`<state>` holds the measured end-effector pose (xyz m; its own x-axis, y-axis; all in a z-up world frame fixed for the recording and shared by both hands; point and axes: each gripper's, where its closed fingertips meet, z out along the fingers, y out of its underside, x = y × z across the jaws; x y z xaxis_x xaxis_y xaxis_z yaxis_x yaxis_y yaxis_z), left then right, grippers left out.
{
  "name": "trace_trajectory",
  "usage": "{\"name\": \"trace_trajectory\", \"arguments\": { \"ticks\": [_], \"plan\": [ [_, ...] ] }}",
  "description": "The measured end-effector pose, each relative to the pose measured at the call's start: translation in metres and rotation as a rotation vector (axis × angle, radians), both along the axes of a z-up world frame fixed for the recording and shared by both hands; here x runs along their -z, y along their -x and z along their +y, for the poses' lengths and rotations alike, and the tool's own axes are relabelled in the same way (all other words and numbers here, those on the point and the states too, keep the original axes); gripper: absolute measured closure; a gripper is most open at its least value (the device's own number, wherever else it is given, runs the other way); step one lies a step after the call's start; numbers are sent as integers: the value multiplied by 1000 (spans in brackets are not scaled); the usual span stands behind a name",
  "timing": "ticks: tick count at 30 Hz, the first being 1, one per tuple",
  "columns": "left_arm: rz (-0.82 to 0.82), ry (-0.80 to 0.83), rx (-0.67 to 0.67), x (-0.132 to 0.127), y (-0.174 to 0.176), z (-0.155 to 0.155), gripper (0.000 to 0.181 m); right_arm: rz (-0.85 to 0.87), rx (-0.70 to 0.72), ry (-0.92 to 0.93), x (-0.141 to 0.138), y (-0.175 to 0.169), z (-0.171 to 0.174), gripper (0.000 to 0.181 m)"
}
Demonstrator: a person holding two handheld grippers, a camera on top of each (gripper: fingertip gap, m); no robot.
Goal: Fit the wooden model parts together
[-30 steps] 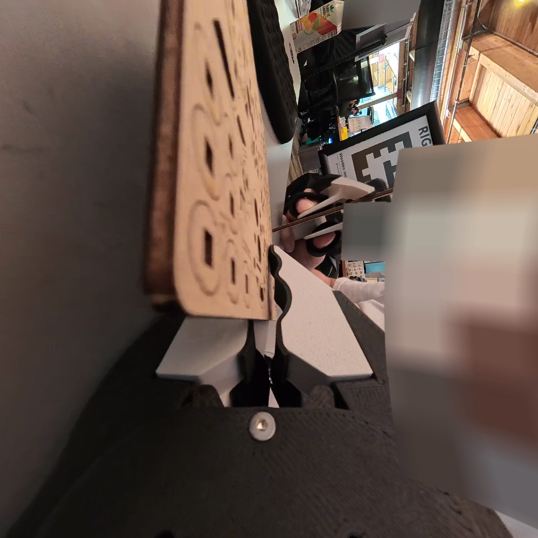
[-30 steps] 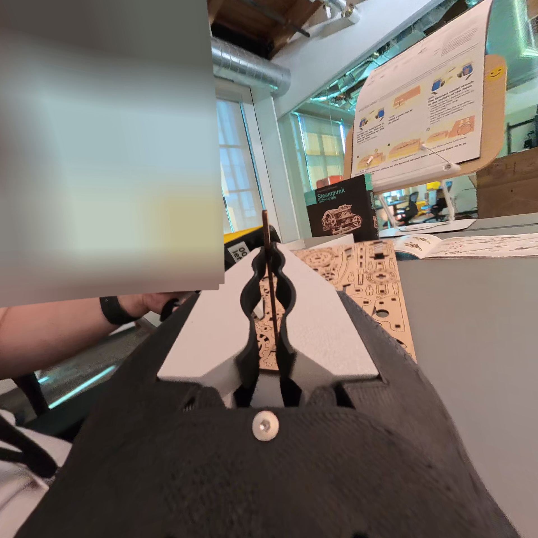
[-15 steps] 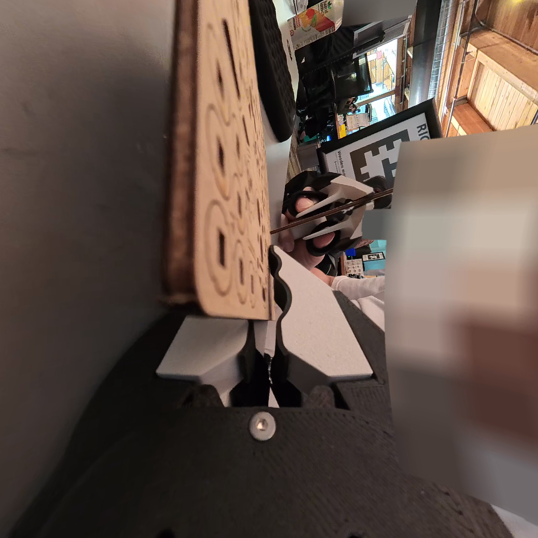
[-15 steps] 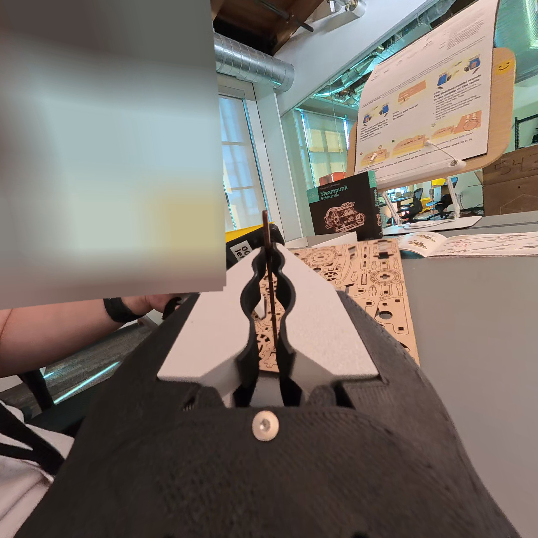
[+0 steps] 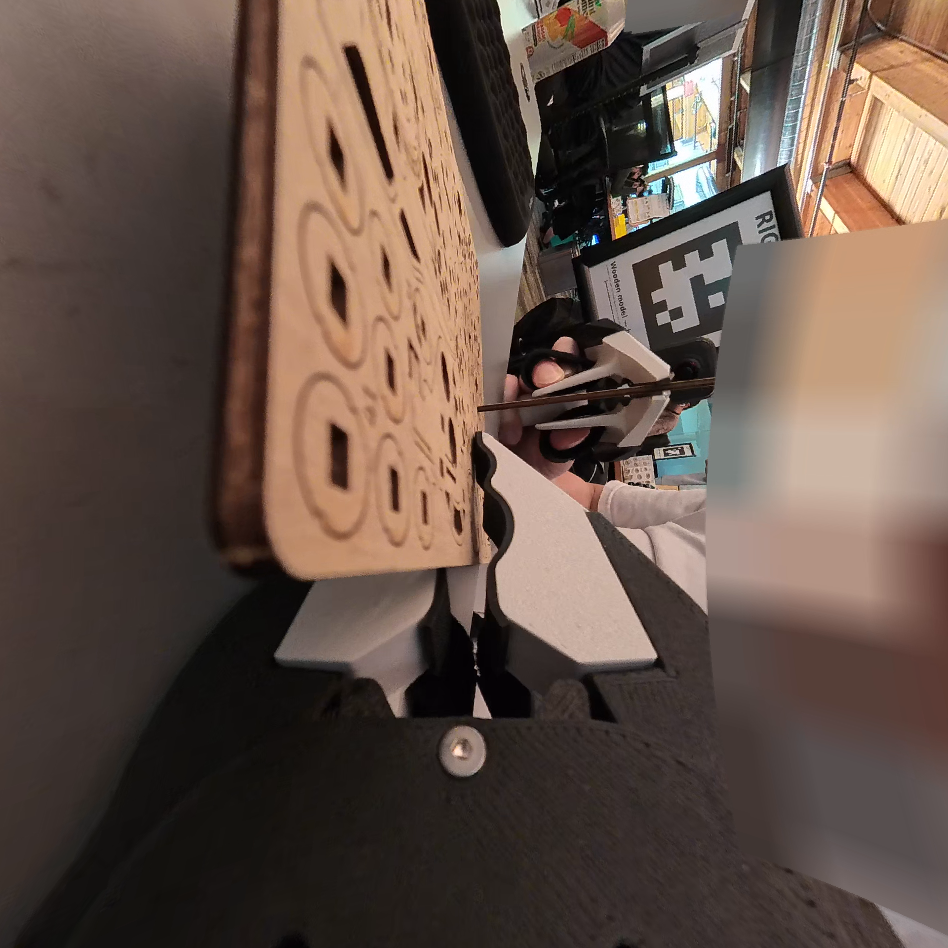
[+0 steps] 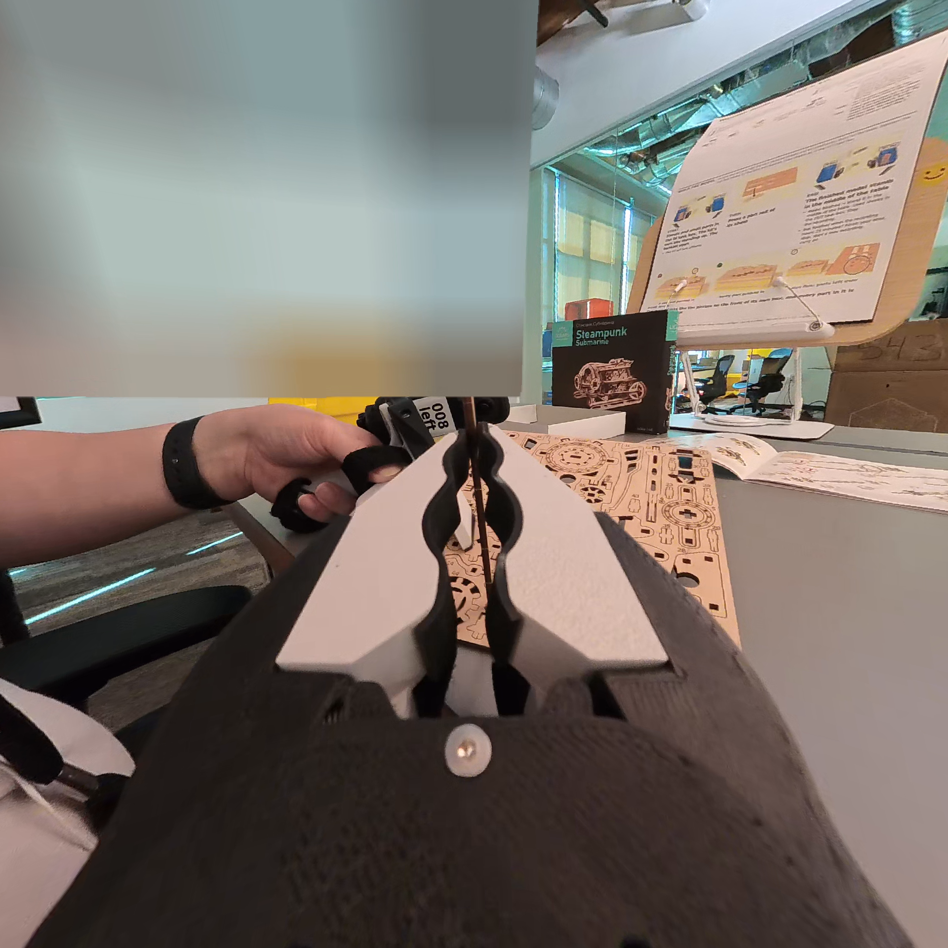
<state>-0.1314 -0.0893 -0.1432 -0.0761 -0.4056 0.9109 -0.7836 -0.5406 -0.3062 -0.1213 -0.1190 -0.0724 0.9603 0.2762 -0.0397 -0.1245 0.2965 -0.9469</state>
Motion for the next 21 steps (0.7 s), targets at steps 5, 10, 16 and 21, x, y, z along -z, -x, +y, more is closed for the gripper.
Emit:
{"name": "trace_trajectory", "arguments": {
  "ticks": [5,10,16,21],
  "plan": [
    [-2,-1,-1,0,0,0,181,-5,-6,2,1,1,0,176],
    [-11,-9,0,-1,0,0,181,0,-6,6,0,0,1,176],
    [-25,-17,2,-2,1,-1,181,38,8,6,-1,-5,1,176],
    [-18,17,-5,-3,-1,0,181,233,-24,-100,-10,-25,-13,178]
  ]
}}
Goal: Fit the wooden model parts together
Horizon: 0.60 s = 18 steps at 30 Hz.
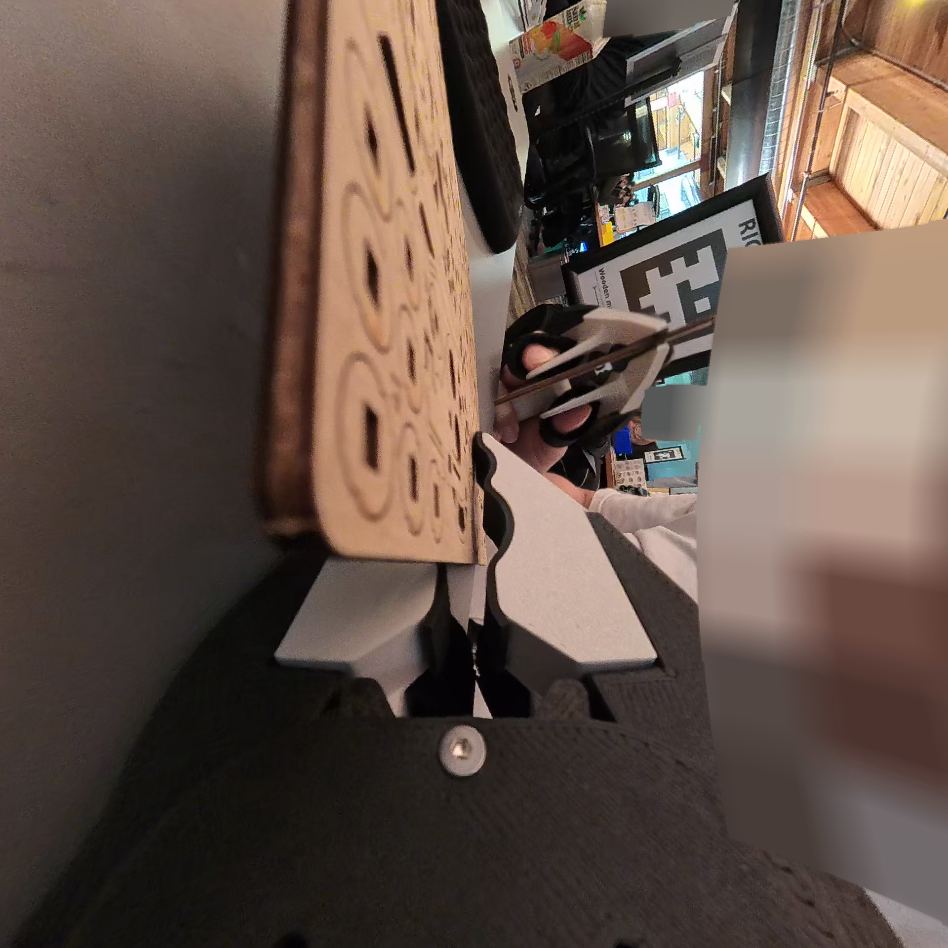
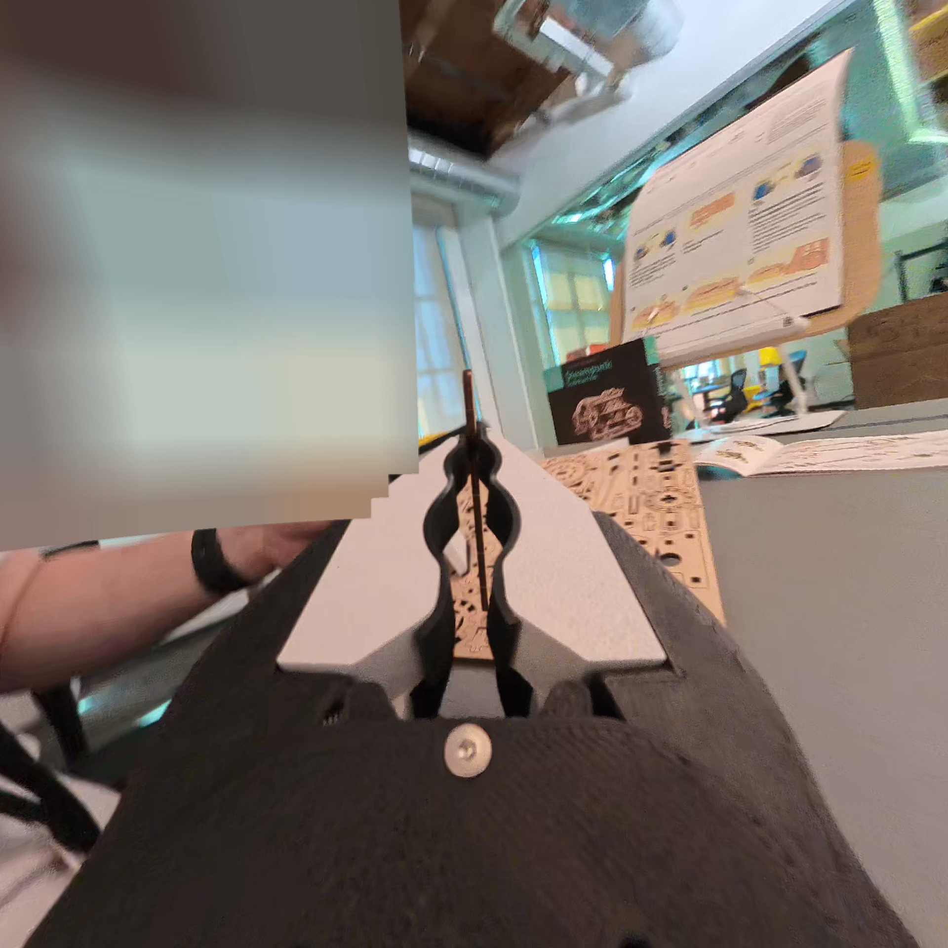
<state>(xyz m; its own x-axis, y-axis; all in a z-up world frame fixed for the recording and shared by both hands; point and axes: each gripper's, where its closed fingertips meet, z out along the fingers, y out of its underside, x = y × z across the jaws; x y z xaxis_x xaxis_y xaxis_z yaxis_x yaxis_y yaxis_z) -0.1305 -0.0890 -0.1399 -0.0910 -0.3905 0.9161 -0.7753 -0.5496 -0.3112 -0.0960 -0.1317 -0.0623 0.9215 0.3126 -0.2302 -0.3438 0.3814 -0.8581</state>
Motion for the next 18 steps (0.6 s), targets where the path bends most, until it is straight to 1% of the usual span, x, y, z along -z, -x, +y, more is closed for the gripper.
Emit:
{"name": "trace_trajectory", "arguments": {
  "ticks": [2,9,18],
  "plan": [
    [0,5,4,0,0,0,181,51,-1,-10,-1,-6,-1,178],
    [-2,19,32,-1,2,-4,181,-28,104,47,2,-4,7,178],
    [0,19,57,-1,4,-7,181,-24,106,60,2,-4,9,178]
  ]
}}
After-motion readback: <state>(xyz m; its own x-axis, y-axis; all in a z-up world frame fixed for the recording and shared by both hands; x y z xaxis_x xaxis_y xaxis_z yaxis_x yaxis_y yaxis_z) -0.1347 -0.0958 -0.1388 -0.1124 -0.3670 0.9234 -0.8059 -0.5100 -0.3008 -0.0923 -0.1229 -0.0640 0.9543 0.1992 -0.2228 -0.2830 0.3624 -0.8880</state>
